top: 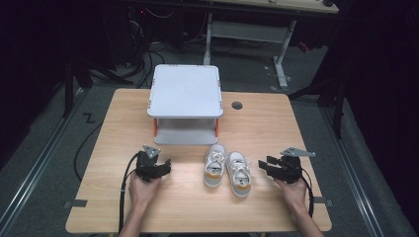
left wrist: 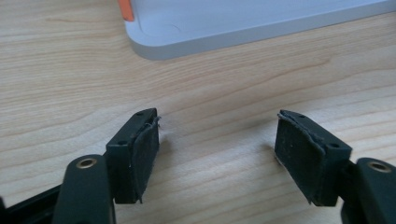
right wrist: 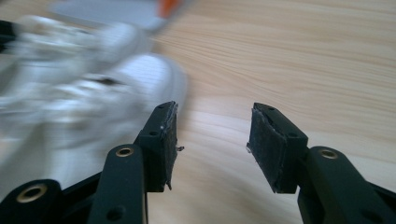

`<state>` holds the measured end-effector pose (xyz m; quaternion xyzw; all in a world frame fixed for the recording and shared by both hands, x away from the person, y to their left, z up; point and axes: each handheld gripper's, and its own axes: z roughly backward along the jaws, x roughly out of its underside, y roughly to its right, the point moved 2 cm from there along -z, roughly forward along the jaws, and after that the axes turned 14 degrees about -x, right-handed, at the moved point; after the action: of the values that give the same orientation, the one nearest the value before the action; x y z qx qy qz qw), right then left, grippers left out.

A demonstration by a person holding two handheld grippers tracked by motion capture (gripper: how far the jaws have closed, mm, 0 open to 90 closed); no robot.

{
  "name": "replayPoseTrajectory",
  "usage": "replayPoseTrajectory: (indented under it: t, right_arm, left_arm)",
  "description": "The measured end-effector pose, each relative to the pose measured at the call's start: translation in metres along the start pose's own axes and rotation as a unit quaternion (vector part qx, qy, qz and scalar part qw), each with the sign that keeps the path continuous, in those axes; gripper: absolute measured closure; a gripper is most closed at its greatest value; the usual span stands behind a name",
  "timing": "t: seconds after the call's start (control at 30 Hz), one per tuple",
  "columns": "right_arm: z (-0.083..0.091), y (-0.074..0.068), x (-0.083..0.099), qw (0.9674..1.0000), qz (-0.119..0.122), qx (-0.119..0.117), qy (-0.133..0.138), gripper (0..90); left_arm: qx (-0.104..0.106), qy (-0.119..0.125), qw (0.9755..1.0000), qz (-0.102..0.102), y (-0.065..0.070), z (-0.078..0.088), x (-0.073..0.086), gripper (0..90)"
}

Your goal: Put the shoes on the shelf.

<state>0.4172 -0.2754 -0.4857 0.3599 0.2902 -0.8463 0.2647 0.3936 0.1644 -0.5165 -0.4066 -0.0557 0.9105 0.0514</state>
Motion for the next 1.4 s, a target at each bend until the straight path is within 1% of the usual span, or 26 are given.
replayPoseTrajectory:
  t: [0.03, 0.07, 0.1, 0.13, 0.2, 0.27, 0.3, 0.33, 0.4, 0.43, 0.47, 0.5, 0.57, 0.67, 0.7, 0.73, 0.8, 0.83, 0.87, 0.97, 1.07, 1.13, 1.2, 1.27, 1.33, 1.4]
  right_arm:
    - [0.000, 0.000, 0.000, 1.0000, 0.000, 0.000, 0.000, 51.0]
    - [-0.003, 0.014, 0.003, 0.9992, -0.016, 0.036, -0.005, 50.7]
    - [-0.003, 0.014, 0.003, 0.9992, -0.016, 0.036, -0.005, 50.7]
    - [-0.005, 0.020, 0.004, 0.9983, -0.024, 0.054, -0.007, 50.4]
    - [-0.008, 0.024, 0.006, 0.9972, -0.024, 0.070, -0.010, 49.8]
    - [-0.012, 0.026, 0.008, 0.9963, -0.021, 0.081, -0.018, 48.4]
    - [-0.012, 0.026, 0.008, 0.9963, -0.021, 0.081, -0.018, 48.4]
    - [-0.018, 0.026, 0.012, 0.9951, -0.006, 0.097, -0.020, 47.4]
    - [-0.020, 0.024, 0.013, 0.9935, 0.007, 0.112, -0.021, 47.5]
    - [-0.021, 0.023, 0.013, 0.9930, 0.010, 0.115, -0.023, 47.3]
    - [-0.021, 0.023, 0.013, 0.9931, 0.010, 0.115, -0.023, 47.1]
    - [-0.021, 0.023, 0.013, 0.9931, 0.010, 0.114, -0.023, 46.9]
    - [-0.021, 0.023, 0.013, 0.9932, 0.010, 0.114, -0.024, 46.4]
    - [-0.021, 0.023, 0.013, 0.9932, 0.011, 0.114, -0.024, 46.3]
    - [-0.021, 0.023, 0.013, 0.9932, 0.010, 0.113, -0.024, 46.3]
    - [-0.021, 0.023, 0.013, 0.9932, 0.011, 0.114, -0.024, 46.2]
    - [-0.021, 0.023, 0.013, 0.9931, 0.011, 0.114, -0.024, 46.1]
    - [-0.021, 0.023, 0.013, 0.9931, 0.011, 0.114, -0.024, 46.1]
    - [-0.021, 0.023, 0.013, 0.9931, 0.010, 0.114, -0.024, 46.0]
    - [-0.021, 0.023, 0.013, 0.9931, 0.010, 0.114, -0.024, 45.5]
    - [-0.021, 0.023, 0.013, 0.9931, 0.010, 0.114, -0.024, 45.4]
    - [-0.021, 0.023, 0.013, 0.9931, 0.010, 0.114, -0.024, 45.3]
    - [-0.021, 0.023, 0.013, 0.9932, 0.011, 0.114, -0.024, 45.2]
    - [-0.021, 0.023, 0.013, 0.9932, 0.011, 0.114, -0.024, 45.1]
    - [-0.021, 0.023, 0.013, 0.9932, 0.011, 0.113, -0.024, 44.9]
    - [-0.021, 0.023, 0.013, 0.9932, 0.011, 0.113, -0.024, 44.8]
  left_arm:
    - [0.000, 0.000, 1.0000, 0.000, 0.000, 0.000, 0.000, 33.1]
    - [0.012, -0.003, 0.9999, 0.002, 0.004, 0.005, -0.001, 33.0]
    - [0.012, -0.003, 0.9999, 0.002, 0.004, 0.005, -0.001, 33.0]
    - [0.022, 0.008, 0.9997, -0.006, 0.011, 0.012, -0.002, 32.9]
    - [0.038, 0.026, 0.9990, -0.002, 0.019, 0.024, -0.006, 32.9]
    - [0.063, 0.039, 0.9973, -0.003, 0.029, 0.037, -0.010, 32.4]
    - [0.063, 0.039, 0.9973, -0.003, 0.029, 0.037, -0.010, 31.9]
    - [0.088, 0.052, 0.9947, -0.012, 0.043, 0.053, -0.015, 31.4]
    - [0.111, 0.064, 0.9913, -0.030, 0.059, 0.068, -0.020, 30.5]
    - [0.111, 0.064, 0.9913, -0.030, 0.059, 0.068, -0.020, 30.2]
    - [0.134, 0.069, 0.9878, -0.041, 0.077, 0.080, -0.025, 30.0]
    - [0.141, 0.069, 0.9866, -0.046, 0.086, 0.084, -0.028, 30.6]
    - [0.157, 0.060, 0.9842, -0.057, 0.103, 0.090, -0.032, 31.7]
    - [0.179, 0.040, 0.9806, -0.069, 0.127, 0.092, -0.037, 31.3]
    - [0.179, 0.040, 0.9806, -0.069, 0.127, 0.092, -0.037, 31.1]
    - [0.178, 0.026, 0.9804, -0.080, 0.139, 0.088, -0.038, 30.6]
    - [0.176, 0.010, 0.9811, -0.079, 0.150, 0.084, -0.040, 29.6]
    - [0.176, 0.010, 0.9811, -0.079, 0.150, 0.084, -0.040, 29.1]
    - [0.171, 0.005, 0.9822, -0.077, 0.158, 0.080, -0.041, 28.4]
    - [0.156, 0.001, 0.9845, -0.080, 0.169, 0.076, -0.042, 27.4]
    - [0.151, -0.006, 0.9853, -0.080, 0.175, 0.072, -0.043, 26.2]
    - [0.151, -0.010, 0.9853, -0.079, 0.177, 0.071, -0.044, 26.3]
    - [0.153, -0.017, 0.9855, -0.072, 0.181, 0.069, -0.045, 25.9]
    - [0.152, -0.022, 0.9855, -0.073, 0.184, 0.067, -0.046, 25.4]
    - [0.157, -0.024, 0.9853, -0.062, 0.184, 0.065, -0.048, 23.8]
    - [0.156, -0.024, 0.9856, -0.060, 0.185, 0.064, -0.049, 24.2]
